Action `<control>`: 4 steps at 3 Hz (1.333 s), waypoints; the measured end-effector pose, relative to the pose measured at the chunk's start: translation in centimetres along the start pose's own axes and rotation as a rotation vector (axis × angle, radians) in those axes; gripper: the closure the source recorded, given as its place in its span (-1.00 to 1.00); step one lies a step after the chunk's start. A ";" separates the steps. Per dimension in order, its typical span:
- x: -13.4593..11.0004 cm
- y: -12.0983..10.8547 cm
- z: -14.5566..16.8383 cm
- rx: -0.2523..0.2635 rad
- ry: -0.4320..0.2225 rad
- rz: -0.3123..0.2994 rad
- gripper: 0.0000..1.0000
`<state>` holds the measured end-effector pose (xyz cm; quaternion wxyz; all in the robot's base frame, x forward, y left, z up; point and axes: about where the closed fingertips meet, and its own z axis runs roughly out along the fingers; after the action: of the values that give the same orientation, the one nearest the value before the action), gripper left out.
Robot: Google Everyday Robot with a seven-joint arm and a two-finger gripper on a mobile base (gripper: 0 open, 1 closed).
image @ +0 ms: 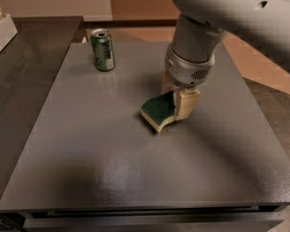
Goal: Move sponge near 7up can
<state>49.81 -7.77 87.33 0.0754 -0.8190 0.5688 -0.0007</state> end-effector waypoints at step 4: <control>15.2 -6.7 -1.0 0.102 0.116 0.414 1.00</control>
Offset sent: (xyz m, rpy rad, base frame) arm 0.1289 -0.0971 0.0378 -0.0239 -0.1297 -0.4220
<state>61.34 -19.74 87.86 0.0826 -0.6783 0.7276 -0.0610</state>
